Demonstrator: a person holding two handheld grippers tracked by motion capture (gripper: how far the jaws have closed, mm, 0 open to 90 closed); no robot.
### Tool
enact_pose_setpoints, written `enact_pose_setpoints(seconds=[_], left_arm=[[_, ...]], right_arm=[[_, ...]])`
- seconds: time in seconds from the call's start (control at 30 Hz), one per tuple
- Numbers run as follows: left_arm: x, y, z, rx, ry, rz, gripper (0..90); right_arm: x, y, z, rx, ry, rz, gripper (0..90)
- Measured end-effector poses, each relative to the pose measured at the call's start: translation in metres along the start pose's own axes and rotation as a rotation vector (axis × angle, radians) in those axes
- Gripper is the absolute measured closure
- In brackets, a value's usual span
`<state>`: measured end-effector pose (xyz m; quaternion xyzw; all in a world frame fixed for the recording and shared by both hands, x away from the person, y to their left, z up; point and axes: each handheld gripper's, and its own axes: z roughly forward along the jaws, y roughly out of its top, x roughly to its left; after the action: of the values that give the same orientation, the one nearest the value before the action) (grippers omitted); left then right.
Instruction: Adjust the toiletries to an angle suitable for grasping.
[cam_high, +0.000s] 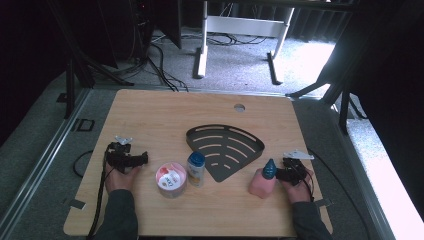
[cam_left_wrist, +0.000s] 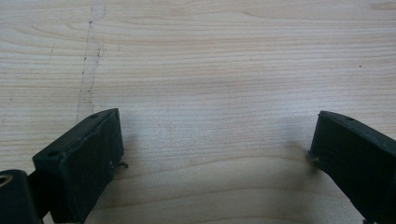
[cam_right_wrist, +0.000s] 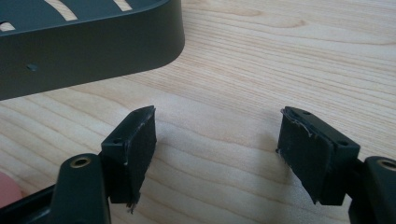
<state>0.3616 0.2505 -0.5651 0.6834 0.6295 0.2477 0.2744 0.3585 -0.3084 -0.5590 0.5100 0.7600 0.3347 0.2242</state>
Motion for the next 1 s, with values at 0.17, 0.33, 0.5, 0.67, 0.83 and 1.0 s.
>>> enact_pose_setpoints(seconds=[0.17, 0.33, 0.5, 0.67, 0.83, 1.0], left_arm=[[0.0, 0.0, 0.0, 0.0, 0.0, 0.0, 3.0], [-0.002, -0.004, -0.005, -0.041, -0.023, 0.021, 16.0], [-0.006, -0.005, -0.008, -0.059, -0.037, 0.032, 31.4], [-0.01, -0.005, -0.012, -0.038, -0.038, 0.032, 45.6], [-0.012, -0.003, -0.023, -0.074, -0.133, 0.031, 53.0], [-0.027, 0.003, -0.048, -0.147, -0.237, 0.117, 52.5]], right_arm=[[0.0, 0.0, 0.0, 0.0, 0.001, -0.001, 27.4], [0.0, 0.0, 0.0, 0.001, 0.0, -0.001, 27.3], [0.0, 0.0, 0.0, 0.0, 0.0, -0.001, 27.3], [0.0, 0.0, 0.0, 0.001, 0.001, -0.002, 27.2], [0.0, 0.0, 0.0, 0.001, 0.001, -0.002, 27.2], [0.0, 0.0, 0.0, 0.001, 0.001, -0.002, 27.2]])
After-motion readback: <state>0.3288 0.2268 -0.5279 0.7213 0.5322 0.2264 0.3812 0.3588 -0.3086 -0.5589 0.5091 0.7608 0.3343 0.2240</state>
